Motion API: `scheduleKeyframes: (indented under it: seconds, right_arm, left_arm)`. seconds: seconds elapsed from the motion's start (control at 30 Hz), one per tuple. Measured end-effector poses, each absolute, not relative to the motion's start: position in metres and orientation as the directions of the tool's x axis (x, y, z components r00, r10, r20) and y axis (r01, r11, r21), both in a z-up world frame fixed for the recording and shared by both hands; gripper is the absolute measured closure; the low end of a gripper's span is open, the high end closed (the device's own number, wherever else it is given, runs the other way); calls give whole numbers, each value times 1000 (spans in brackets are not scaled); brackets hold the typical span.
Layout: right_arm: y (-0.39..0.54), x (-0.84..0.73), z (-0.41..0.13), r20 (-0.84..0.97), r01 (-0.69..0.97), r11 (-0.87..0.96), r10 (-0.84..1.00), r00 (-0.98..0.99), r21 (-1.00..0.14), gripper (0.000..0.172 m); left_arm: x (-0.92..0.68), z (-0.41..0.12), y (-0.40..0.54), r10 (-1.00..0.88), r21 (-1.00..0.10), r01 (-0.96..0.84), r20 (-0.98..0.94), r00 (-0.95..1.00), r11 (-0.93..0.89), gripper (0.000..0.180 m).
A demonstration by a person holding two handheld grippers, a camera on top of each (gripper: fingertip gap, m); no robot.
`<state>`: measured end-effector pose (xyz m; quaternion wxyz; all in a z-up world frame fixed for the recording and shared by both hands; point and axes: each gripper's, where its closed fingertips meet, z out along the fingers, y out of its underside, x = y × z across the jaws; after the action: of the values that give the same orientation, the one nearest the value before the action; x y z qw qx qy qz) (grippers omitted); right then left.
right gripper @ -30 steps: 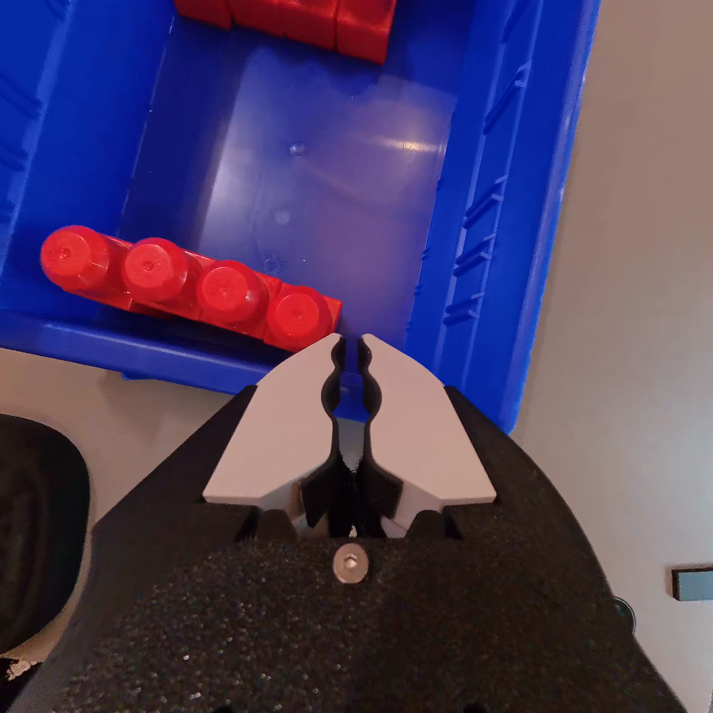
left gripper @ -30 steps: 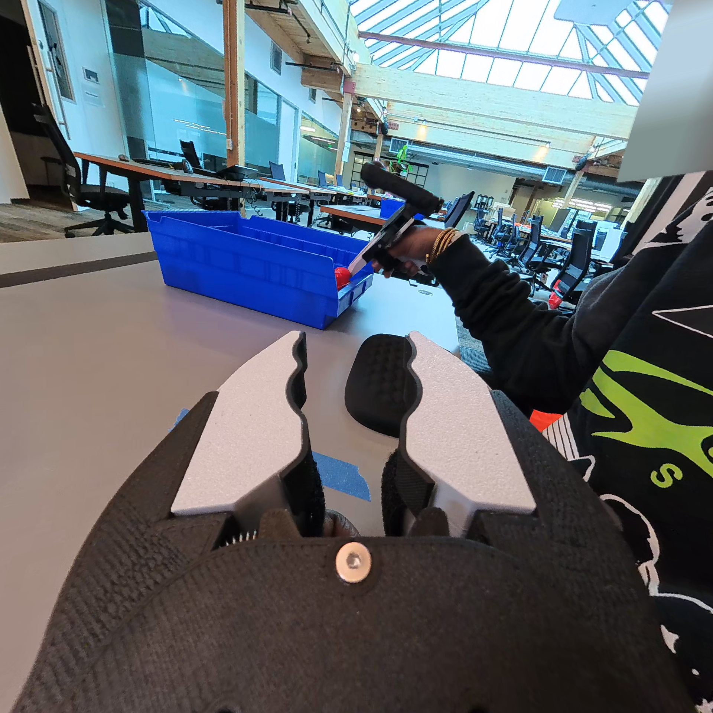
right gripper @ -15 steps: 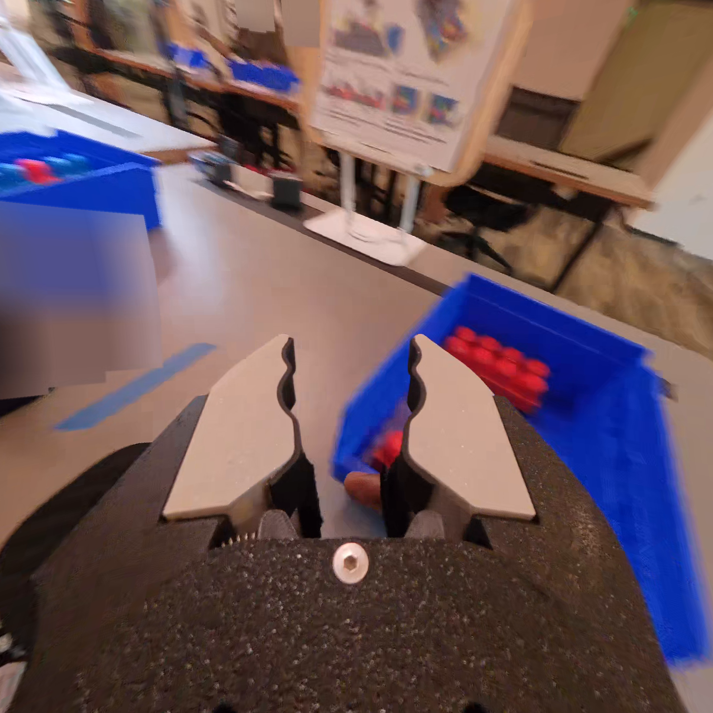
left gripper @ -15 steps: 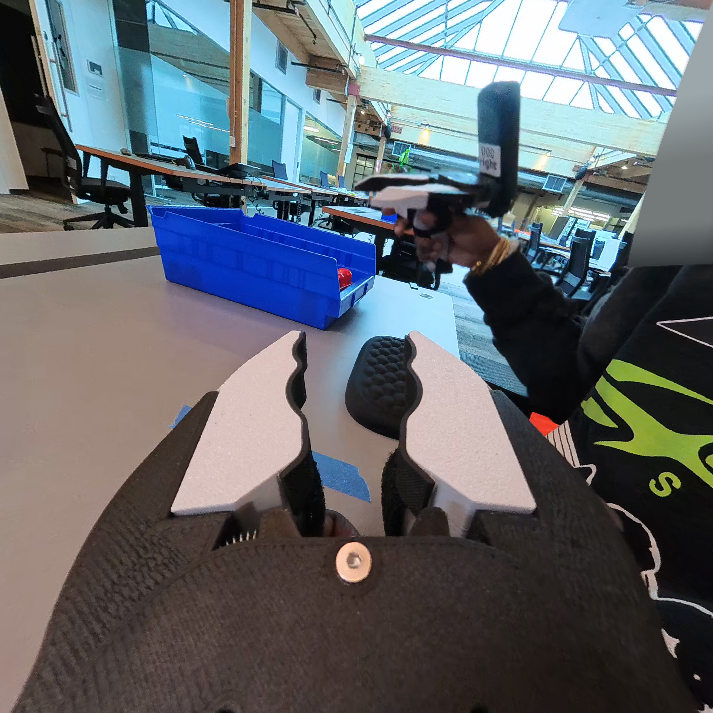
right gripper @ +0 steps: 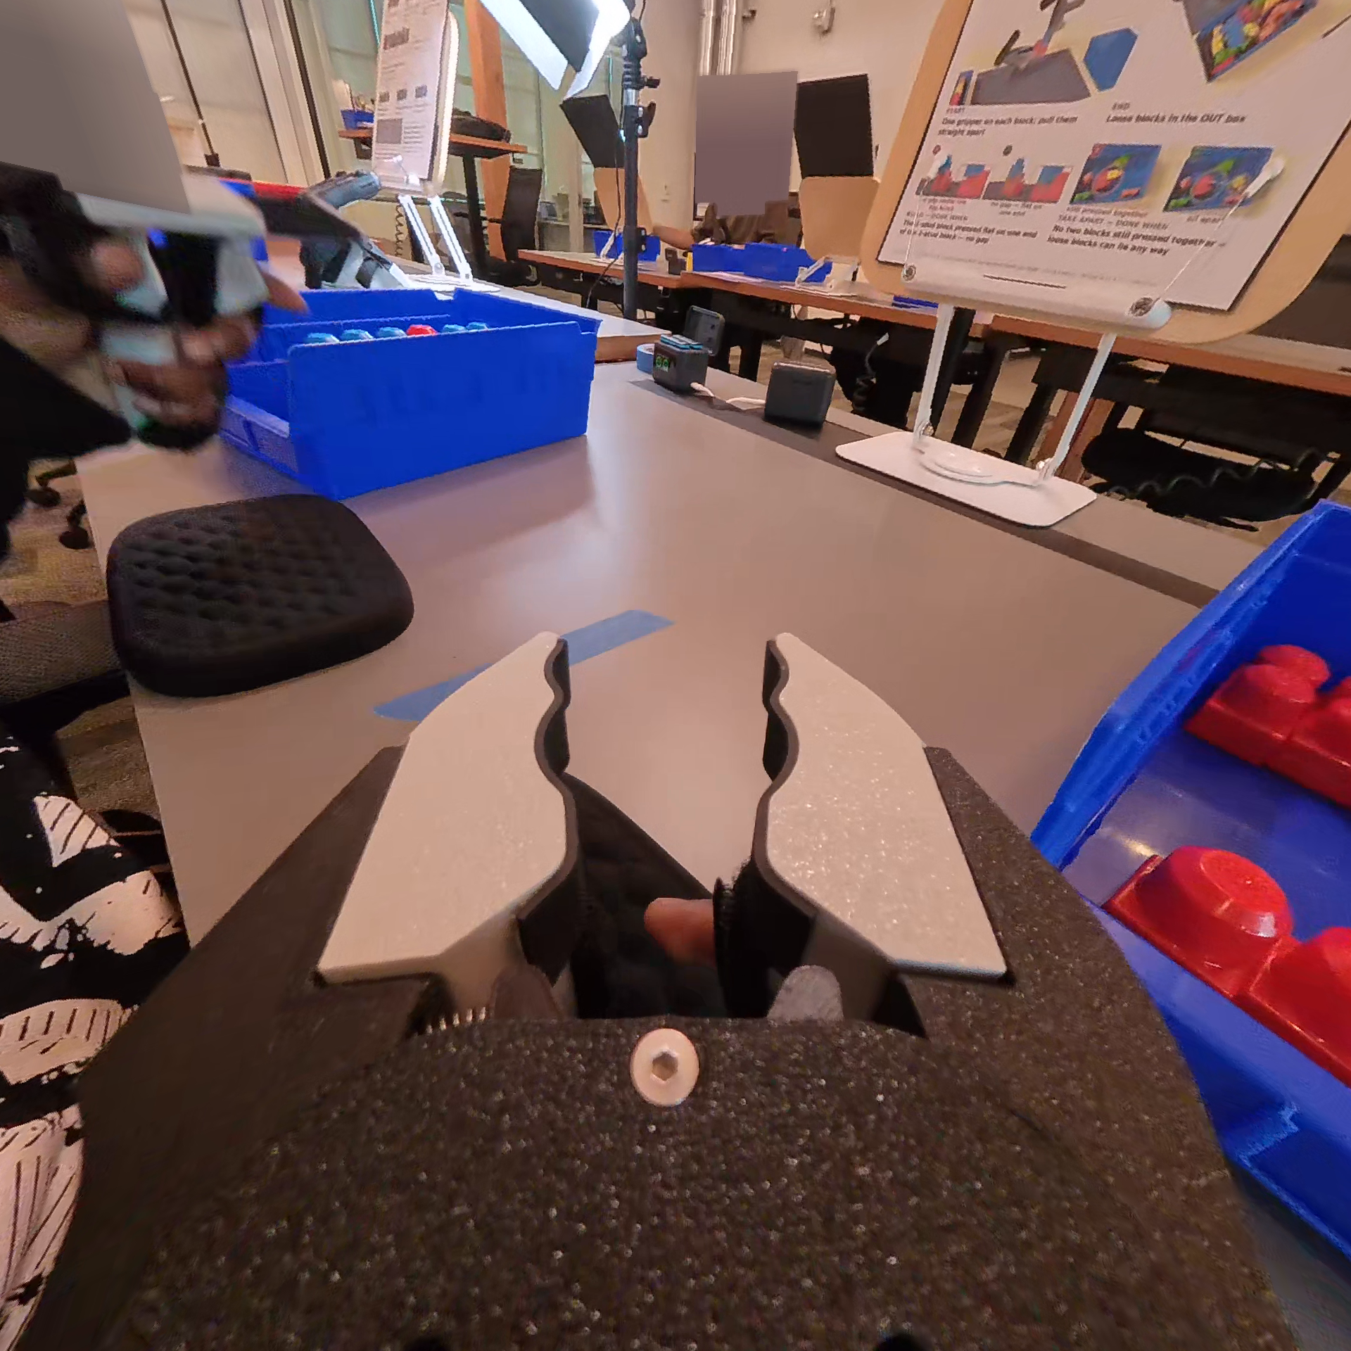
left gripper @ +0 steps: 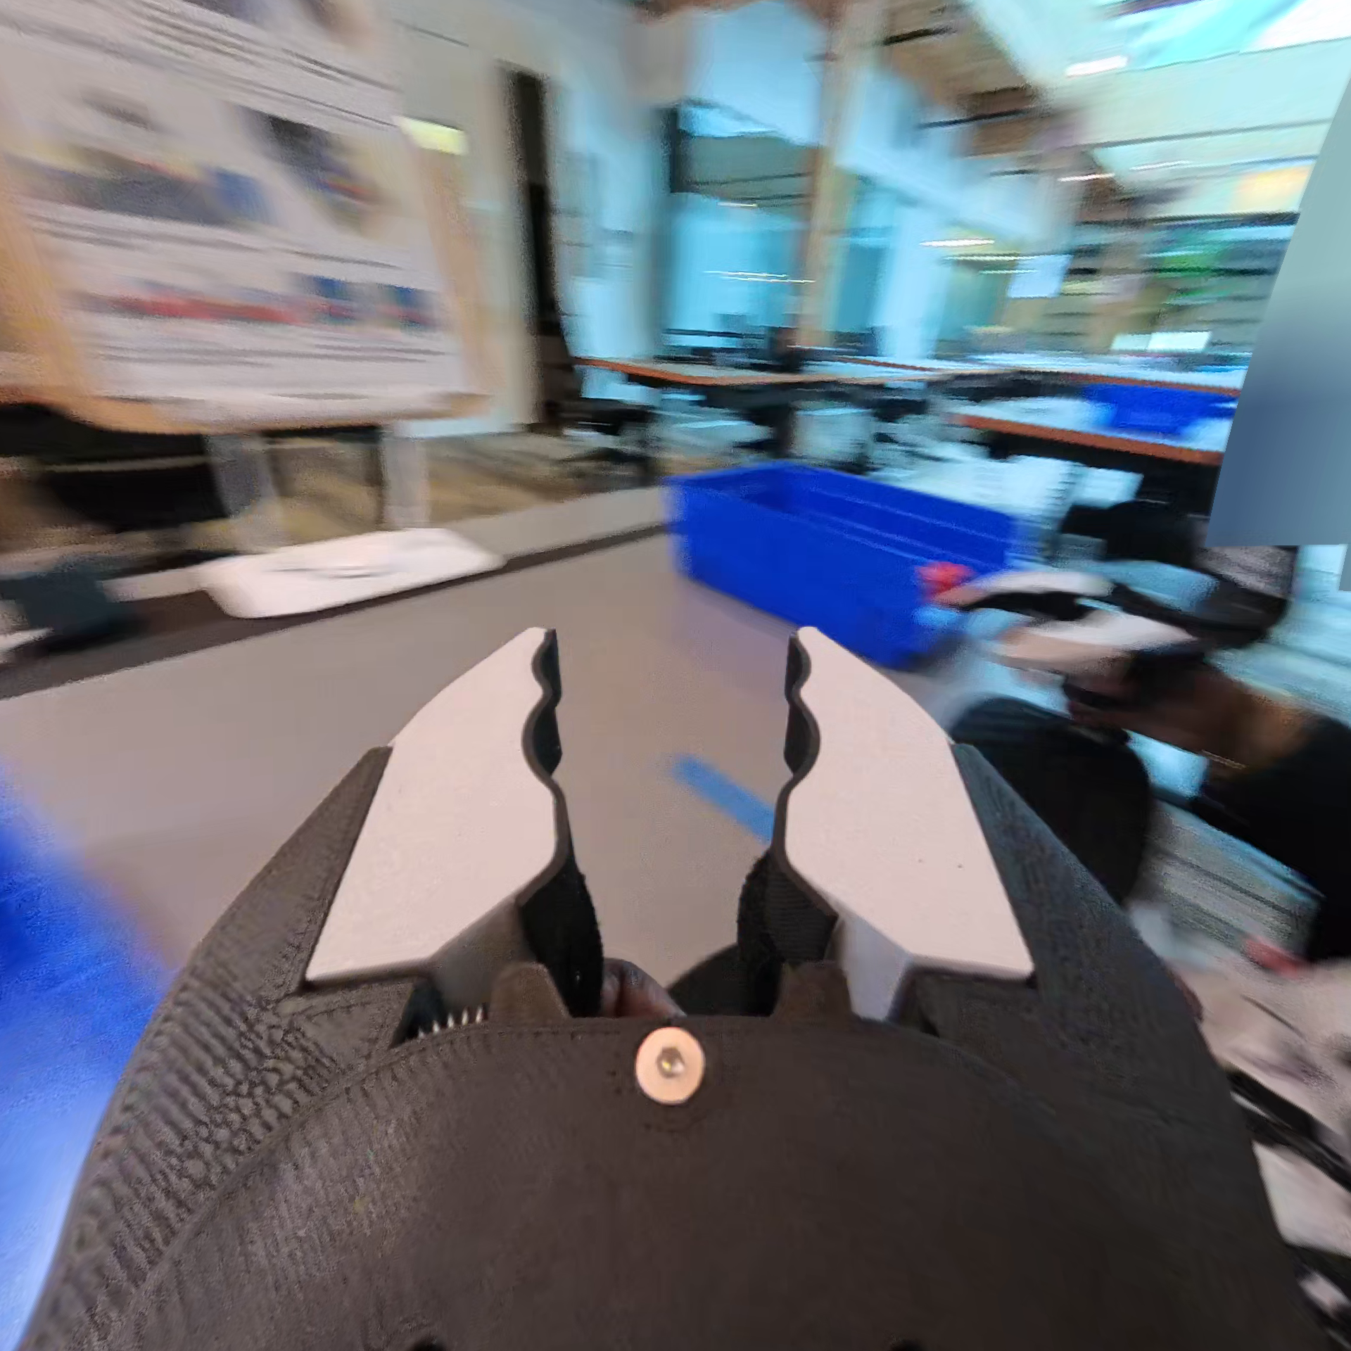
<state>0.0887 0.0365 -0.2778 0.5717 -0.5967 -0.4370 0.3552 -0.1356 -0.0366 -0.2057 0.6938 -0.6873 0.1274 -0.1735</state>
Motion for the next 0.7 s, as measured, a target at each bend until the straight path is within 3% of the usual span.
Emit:
scheduleKeyframes:
  seconds: [0.13, 0.23, 0.37, 0.53, 0.63, 0.7]
  right_arm:
    - [39, 87, -282, 92, 144, 39, 919, 383, -989, 124]
    - [36, 83, -287, 149, 196, 78, 914, 378, -977, 125]
    - [30, 75, -299, 232, 297, 130, 911, 341, -946, 125]
    - [28, 72, -302, 282, 329, 170, 900, 332, -929, 126]
    - [29, 72, -302, 261, 323, 150, 906, 334, -934, 126]
    - [30, 73, -303, 253, 322, 142, 908, 334, -936, 126]
  left_arm:
    - [-292, -203, -69, 227, -996, 19, -2, 974, -90, 121]
    - [-367, -249, -86, 435, -941, 66, -90, 896, -331, 120]
    - [-394, -294, -84, 457, -854, 145, -117, 882, -499, 119]
    - [-408, -323, -75, 454, -798, 170, -141, 880, -578, 120]
    - [-409, -323, -74, 446, -790, 142, -179, 877, -597, 146]
    - [-406, -324, -75, 430, -787, 143, -167, 887, -600, 146]
